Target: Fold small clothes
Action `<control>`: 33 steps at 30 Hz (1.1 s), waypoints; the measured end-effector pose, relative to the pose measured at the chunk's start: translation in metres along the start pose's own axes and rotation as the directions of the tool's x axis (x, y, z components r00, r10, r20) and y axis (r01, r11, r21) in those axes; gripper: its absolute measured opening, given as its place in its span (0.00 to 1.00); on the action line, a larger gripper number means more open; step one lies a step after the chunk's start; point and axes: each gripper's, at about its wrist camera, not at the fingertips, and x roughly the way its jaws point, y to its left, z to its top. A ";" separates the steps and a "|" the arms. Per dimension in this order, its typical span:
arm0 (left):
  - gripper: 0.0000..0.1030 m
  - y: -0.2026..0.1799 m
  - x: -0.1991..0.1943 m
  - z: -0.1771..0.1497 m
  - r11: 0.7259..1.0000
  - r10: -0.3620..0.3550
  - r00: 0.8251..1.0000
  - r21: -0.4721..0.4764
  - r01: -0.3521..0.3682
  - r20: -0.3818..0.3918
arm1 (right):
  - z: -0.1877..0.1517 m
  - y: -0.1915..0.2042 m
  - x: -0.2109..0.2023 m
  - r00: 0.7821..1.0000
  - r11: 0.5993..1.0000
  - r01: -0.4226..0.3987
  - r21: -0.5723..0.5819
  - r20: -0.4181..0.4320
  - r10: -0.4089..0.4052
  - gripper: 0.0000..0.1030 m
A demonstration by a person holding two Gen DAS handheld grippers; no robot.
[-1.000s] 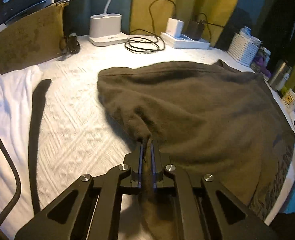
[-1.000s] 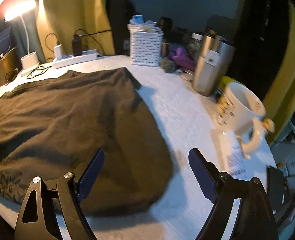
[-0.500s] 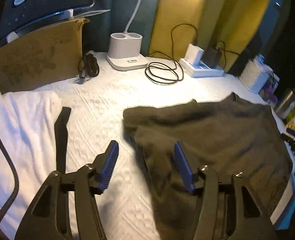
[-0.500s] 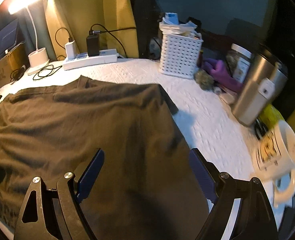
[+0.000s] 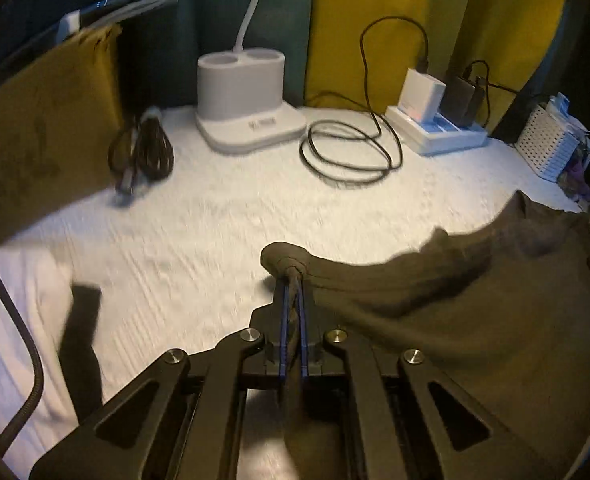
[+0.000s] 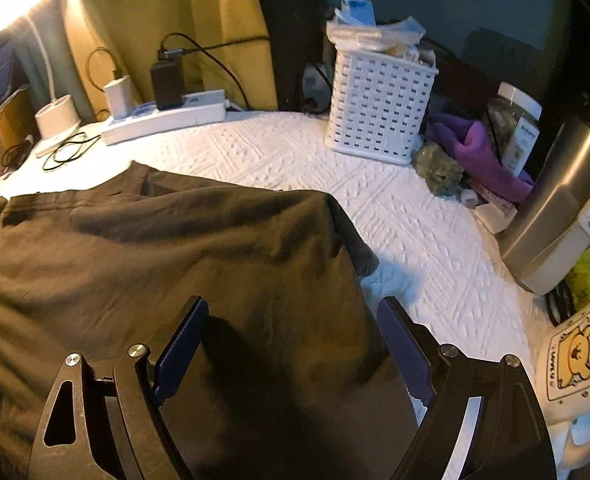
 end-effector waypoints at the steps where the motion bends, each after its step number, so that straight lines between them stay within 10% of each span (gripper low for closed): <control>1: 0.03 0.000 0.001 0.004 1.000 0.015 1.000 0.004 -0.015 0.010 | 0.002 -0.001 0.003 1.000 1.000 0.004 0.003 -0.003 -0.004 0.85; 13: 0.07 0.005 -0.016 0.011 0.994 0.105 0.994 -0.008 -0.105 0.025 | 0.002 -0.013 -0.006 0.998 0.998 0.059 0.029 0.002 -0.059 0.85; 18: 0.47 -0.004 -0.051 -0.006 0.998 0.062 0.996 -0.004 -0.062 0.064 | -0.011 -0.012 -0.035 0.997 0.997 0.068 0.035 0.035 -0.070 0.85; 33: 0.47 -0.064 -0.108 -0.097 0.997 -0.081 0.996 0.022 0.081 0.026 | -0.079 -0.018 -0.101 0.995 0.993 0.056 0.106 0.077 -0.064 0.85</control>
